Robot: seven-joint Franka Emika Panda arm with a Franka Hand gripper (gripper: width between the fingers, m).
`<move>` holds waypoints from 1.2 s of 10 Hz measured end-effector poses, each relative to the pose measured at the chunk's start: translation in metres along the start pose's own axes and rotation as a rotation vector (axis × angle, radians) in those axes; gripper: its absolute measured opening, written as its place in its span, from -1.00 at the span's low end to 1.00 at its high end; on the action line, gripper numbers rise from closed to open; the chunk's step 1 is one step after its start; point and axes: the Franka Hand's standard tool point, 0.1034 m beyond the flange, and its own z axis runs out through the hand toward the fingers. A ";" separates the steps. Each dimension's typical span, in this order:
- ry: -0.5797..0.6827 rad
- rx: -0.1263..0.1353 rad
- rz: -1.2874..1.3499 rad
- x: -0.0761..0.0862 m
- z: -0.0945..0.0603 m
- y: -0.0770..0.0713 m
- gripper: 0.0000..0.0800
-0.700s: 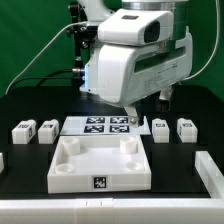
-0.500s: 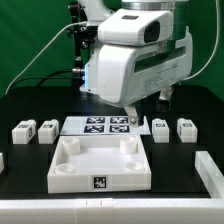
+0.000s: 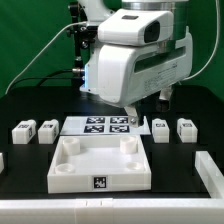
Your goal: Assemble one leg
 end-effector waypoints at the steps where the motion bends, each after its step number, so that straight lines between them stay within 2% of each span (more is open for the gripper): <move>1: 0.000 0.000 -0.021 0.000 0.000 0.000 0.62; 3: 0.009 -0.009 -0.079 -0.007 0.006 -0.006 0.62; 4: 0.004 -0.003 -0.220 -0.026 0.015 -0.019 0.62; 5: -0.008 0.013 -0.334 -0.043 0.022 -0.026 0.62; 6: -0.009 0.020 -0.417 -0.047 0.024 -0.028 0.62; 8: -0.008 0.015 -0.588 -0.048 0.025 -0.026 0.62; 11: -0.006 0.014 -0.580 -0.050 0.027 -0.026 0.62; 12: -0.002 0.006 -0.592 -0.061 0.038 -0.036 0.62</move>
Offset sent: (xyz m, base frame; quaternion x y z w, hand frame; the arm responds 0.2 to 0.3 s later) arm -0.0712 -0.0121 -0.0198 0.0035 0.0169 -0.2188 0.9756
